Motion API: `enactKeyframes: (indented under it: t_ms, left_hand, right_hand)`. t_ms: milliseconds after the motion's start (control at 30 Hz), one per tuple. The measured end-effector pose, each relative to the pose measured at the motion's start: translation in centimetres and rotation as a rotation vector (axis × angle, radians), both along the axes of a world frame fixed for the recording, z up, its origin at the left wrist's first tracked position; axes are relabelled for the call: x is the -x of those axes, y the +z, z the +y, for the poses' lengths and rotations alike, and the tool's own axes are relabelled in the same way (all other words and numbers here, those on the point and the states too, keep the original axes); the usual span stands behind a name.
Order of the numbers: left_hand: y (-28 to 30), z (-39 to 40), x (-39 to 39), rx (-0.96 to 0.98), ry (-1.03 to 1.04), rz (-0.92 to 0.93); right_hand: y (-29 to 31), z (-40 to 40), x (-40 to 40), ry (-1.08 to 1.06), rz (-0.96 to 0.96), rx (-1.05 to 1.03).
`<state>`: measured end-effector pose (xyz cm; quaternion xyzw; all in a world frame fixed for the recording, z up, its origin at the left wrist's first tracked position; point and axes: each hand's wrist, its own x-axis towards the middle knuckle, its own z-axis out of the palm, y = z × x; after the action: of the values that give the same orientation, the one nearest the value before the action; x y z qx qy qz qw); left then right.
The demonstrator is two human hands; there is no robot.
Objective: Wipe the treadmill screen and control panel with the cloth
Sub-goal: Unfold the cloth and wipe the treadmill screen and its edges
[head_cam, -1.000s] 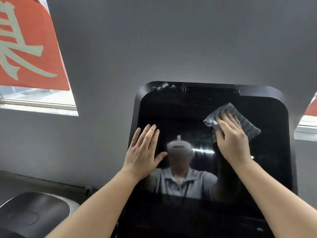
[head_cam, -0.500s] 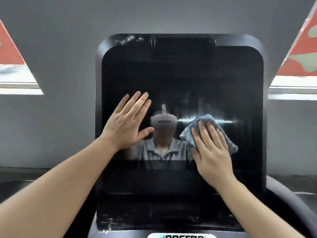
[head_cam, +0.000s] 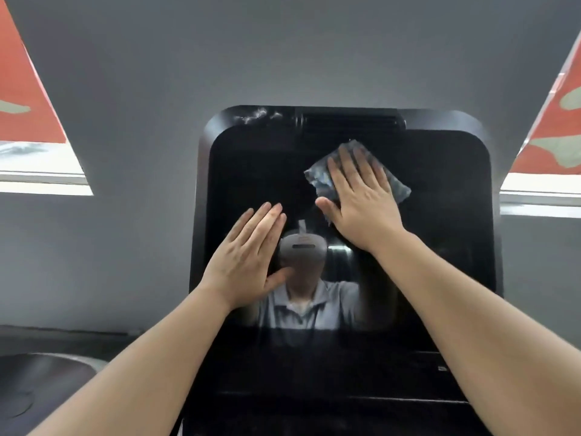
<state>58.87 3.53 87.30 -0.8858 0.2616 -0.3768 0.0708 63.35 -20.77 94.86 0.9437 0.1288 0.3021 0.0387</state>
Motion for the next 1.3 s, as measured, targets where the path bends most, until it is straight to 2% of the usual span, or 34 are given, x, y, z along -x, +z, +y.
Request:
enactKeyframes:
  t_ms: [67,133,267,333,433,567,633,700,800,900,967,1100,1200,1300]
  left_hand:
    - [0.0,0.0,0.1,0.021,-0.01,0.003]
    - [0.0,0.0,0.1,0.037,-0.017,-0.002]
    - [-0.1,0.2,-0.1,0.06,-0.053,-0.012]
    - [-0.1,0.3,-0.1,0.056,-0.056,-0.005]
    - [-0.1,0.3,0.0,0.061,-0.055,0.001]
    - [-0.2,0.2,0.0,0.073,-0.049,0.011]
    - [-0.2,0.3,0.1,0.074,-0.044,0.027]
    - [-0.1,0.2,0.2,0.078,-0.049,0.028]
    - [0.0,0.3,0.3,0.083,-0.072,0.036]
    - [-0.1,0.6,0.6,-0.05,-0.138,0.05]
    - [0.0,1.2,0.9,-0.077,-0.137,0.036]
    - [1.1,3.5,1.5,-0.033,-0.017,0.004]
    - [0.7,4.8,1.6,-0.027,0.012,0.017]
    - [0.1,5.2,1.5,-0.024,0.027,0.015]
  right_hand:
    - [-1.5,0.7,1.3,0.001,-0.006,-0.048]
    - [-5.8,1.1,5.1,0.052,-0.013,-0.031]
    - [-17.1,0.8,14.7,0.207,0.056,0.091]
    - [-18.4,-0.5,15.5,0.292,0.083,0.209]
    - [-13.9,-2.0,11.5,0.344,0.068,0.299]
    - [-4.7,-1.1,3.8,0.183,-0.002,0.205]
    - [-1.9,0.1,1.7,0.108,-0.01,0.133]
    - [-1.9,1.5,1.6,0.071,-0.018,0.042]
    - [-7.3,3.1,6.5,0.1,0.013,-0.016]
    - [-14.8,2.4,13.0,0.211,0.06,0.063]
    - [-17.0,0.9,14.8,0.278,0.08,0.185]
    - [-11.9,-0.2,10.5,0.377,0.064,0.325]
    - [-5.4,2.5,4.1,0.266,-0.026,0.239]
    - [-1.5,5.7,0.7,0.18,-0.018,0.129]
